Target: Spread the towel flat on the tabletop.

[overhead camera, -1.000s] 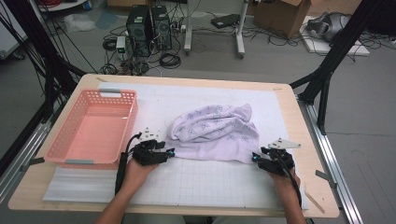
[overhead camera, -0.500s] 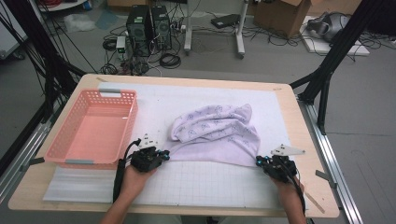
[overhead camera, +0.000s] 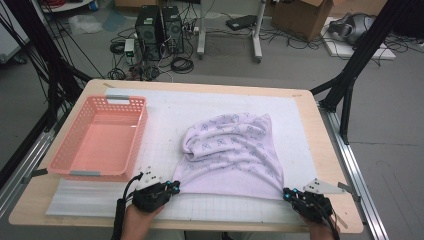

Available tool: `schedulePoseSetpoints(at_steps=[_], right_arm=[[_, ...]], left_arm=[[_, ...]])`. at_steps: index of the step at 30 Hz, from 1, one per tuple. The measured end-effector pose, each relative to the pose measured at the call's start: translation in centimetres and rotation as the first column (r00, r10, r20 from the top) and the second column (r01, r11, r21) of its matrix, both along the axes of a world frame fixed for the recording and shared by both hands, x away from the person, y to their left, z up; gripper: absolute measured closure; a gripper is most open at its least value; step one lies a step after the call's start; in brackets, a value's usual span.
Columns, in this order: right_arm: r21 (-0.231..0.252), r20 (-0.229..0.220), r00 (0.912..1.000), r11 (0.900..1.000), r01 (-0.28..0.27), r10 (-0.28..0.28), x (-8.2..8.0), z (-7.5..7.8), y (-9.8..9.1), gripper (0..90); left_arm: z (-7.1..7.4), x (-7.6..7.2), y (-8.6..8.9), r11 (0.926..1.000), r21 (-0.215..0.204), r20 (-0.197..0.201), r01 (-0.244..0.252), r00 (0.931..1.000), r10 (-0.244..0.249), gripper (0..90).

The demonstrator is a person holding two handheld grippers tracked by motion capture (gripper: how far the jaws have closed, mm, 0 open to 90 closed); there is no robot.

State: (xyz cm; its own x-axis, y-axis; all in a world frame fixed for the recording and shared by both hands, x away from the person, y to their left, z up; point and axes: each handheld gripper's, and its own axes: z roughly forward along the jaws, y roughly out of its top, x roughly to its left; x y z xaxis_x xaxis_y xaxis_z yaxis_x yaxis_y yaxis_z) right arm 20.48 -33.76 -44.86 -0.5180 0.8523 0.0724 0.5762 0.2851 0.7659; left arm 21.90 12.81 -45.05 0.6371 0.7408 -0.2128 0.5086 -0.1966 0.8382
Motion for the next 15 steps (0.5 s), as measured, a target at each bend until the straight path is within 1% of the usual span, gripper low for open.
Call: schedulePoseSetpoints(at_steps=[2,3,4,5,7,9,10,11,12,13,14,15], right_arm=[[-0.001,0.0,1.0,1.0,0.003,-0.003,-0.9,-0.1,0.1,87.0],[0.002,-0.004,1.0,1.0,0.005,-0.005,-1.4,0.0,0.2,87.0],[0.001,-0.003,1.0,1.0,0.006,-0.006,-2.0,0.0,0.3,87.0],[-0.002,-0.002,1.0,1.0,0.002,-0.002,-2.6,0.1,0.5,87.0],[-0.012,-0.006,0.9999,0.9999,-0.009,0.009,-3.8,0.2,0.6,87.0],[-0.006,-0.011,0.9999,1.0,-0.005,0.005,-5.1,0.4,0.4,87.1],[-0.007,-0.01,0.9999,0.9999,-0.008,0.008,-5.6,0.4,0.2,87.1],[-0.012,-0.009,0.9999,0.9999,-0.006,0.006,-6.1,0.4,0.0,87.0],[-0.02,-0.007,1.0,0.9998,-0.003,0.003,-6.4,0.4,-0.2,86.7],[-0.007,-0.012,0.9999,1.0,0.003,-0.003,-6.6,0.4,-0.4,83.7],[0.009,-0.015,0.9998,0.9999,0.013,-0.012,-6.7,0.3,-0.6,75.1],[0.021,-0.012,0.9995,0.9994,0.029,-0.029,-6.7,0.3,-0.8,70.0]], left_arm=[[0.0,-1.1,0.2,1.0,0.008,0.012,0.001,0.9999,-0.001,87.1],[0.0,-1.6,0.3,1.0,0.005,0.01,0.003,0.9999,-0.003,87.1],[-0.1,-2.2,0.4,0.9999,0.012,0.01,0.004,0.9999,-0.004,87.1],[-0.2,-2.9,0.4,0.9998,0.015,0.007,0.011,0.9999,-0.011,87.1],[-0.2,-4.1,0.5,0.9996,0.006,-0.002,0.029,0.9996,-0.029,87.1],[0.0,-5.3,0.6,0.9984,0.01,0.003,0.055,0.9985,-0.055,87.1],[0.0,-5.8,0.7,0.998,0.008,0.004,0.063,0.998,-0.063,87.0],[0.0,-6.2,0.8,0.9979,0.006,0.014,0.064,0.9979,-0.064,88.9],[0.1,-6.5,0.9,0.9979,-0.004,0.019,0.064,0.9978,-0.064,86.4],[0.1,-6.5,1.1,0.9985,-0.008,0.024,0.055,0.9982,-0.054,76.4],[0.2,-6.6,1.2,0.9995,-0.004,0.037,0.031,0.9988,-0.031,68.4],[0.2,-6.5,1.4,0.9999,-0.008,0.054,0.012,0.9985,-0.012,63.0]])
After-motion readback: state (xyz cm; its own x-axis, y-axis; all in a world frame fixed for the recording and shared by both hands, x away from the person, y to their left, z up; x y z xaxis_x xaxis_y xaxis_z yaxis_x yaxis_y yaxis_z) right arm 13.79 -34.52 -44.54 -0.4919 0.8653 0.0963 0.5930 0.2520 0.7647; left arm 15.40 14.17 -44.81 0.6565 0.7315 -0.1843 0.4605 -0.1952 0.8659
